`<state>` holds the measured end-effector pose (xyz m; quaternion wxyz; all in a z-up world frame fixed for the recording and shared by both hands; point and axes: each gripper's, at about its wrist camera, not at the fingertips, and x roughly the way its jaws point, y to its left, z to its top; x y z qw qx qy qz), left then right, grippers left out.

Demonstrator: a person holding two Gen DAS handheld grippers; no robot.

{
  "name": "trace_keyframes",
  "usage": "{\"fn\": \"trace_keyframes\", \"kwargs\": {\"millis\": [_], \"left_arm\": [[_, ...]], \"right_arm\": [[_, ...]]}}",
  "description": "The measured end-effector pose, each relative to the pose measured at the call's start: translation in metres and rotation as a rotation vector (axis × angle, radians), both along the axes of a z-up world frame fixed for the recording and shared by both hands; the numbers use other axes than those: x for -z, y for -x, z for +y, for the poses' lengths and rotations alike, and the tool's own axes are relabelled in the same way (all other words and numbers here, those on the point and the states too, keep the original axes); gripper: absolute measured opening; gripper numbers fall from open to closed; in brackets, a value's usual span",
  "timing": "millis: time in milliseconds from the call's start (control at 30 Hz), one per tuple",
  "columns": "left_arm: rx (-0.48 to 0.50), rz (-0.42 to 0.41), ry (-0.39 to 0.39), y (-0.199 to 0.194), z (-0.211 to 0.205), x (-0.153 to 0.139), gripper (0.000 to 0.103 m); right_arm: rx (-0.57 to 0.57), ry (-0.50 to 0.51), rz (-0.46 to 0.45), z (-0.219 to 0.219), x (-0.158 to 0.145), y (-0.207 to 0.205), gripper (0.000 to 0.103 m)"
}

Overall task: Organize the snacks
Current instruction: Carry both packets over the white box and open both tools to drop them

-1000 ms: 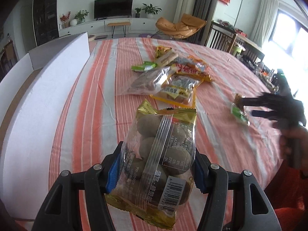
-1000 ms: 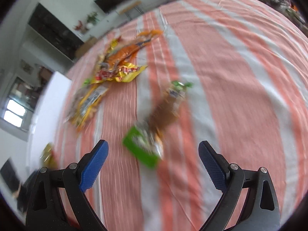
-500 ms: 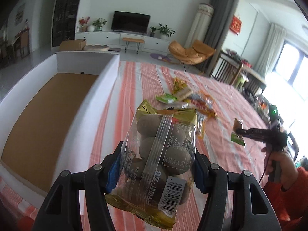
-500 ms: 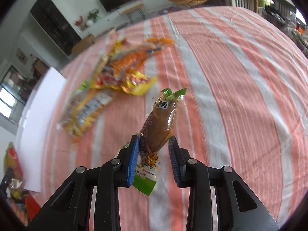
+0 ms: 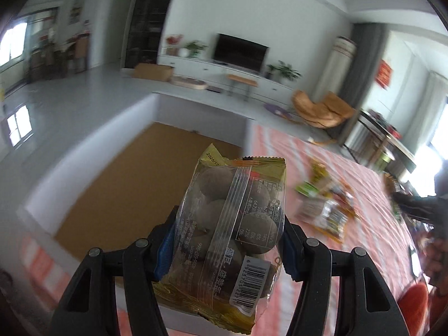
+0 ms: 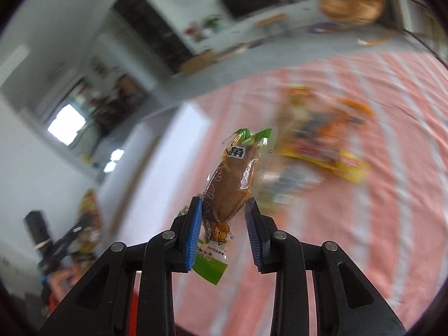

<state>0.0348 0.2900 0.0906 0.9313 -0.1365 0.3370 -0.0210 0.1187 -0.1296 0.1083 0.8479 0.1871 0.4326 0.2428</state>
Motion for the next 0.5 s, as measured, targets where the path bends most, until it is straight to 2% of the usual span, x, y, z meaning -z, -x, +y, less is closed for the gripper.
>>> {"fn": "trace_keyframes", "kwargs": {"millis": [133,267,300,367,400,433,467,500], "left_arm": [[-0.078,0.044,-0.030,-0.012,0.041,0.006,0.061],[-0.134,0.106,-0.101,-0.021,0.062,0.023,0.065],[-0.156,0.137,-0.121,-0.025,0.067,0.029,0.068],[-0.187,0.169,-0.131,-0.027,0.075,0.039,0.092],[-0.203,0.166,-0.129,-0.025,0.077,0.042,0.095],[-0.218,0.156,-0.128,-0.020,0.078,0.043,0.098],[-0.230,0.140,-0.124,-0.014,0.079,0.042,0.098],[-0.234,0.128,-0.121,-0.012,0.079,0.042,0.099]], "right_arm": [[-0.188,-0.062,-0.023,0.100,-0.030,-0.012,0.032],[-0.318,-0.065,-0.042,0.197,-0.037,-0.022,0.033],[-0.338,-0.061,-0.042,0.216,-0.035,-0.025,0.033],[-0.382,-0.069,-0.030,0.250,-0.026,-0.031,0.036],[-0.390,-0.059,-0.023,0.259,-0.022,-0.033,0.042],[-0.390,-0.048,-0.017,0.264,-0.017,-0.035,0.064],[-0.385,-0.057,-0.019,0.262,-0.012,-0.035,0.075],[-0.376,-0.066,-0.031,0.257,-0.010,-0.033,0.074]]}}
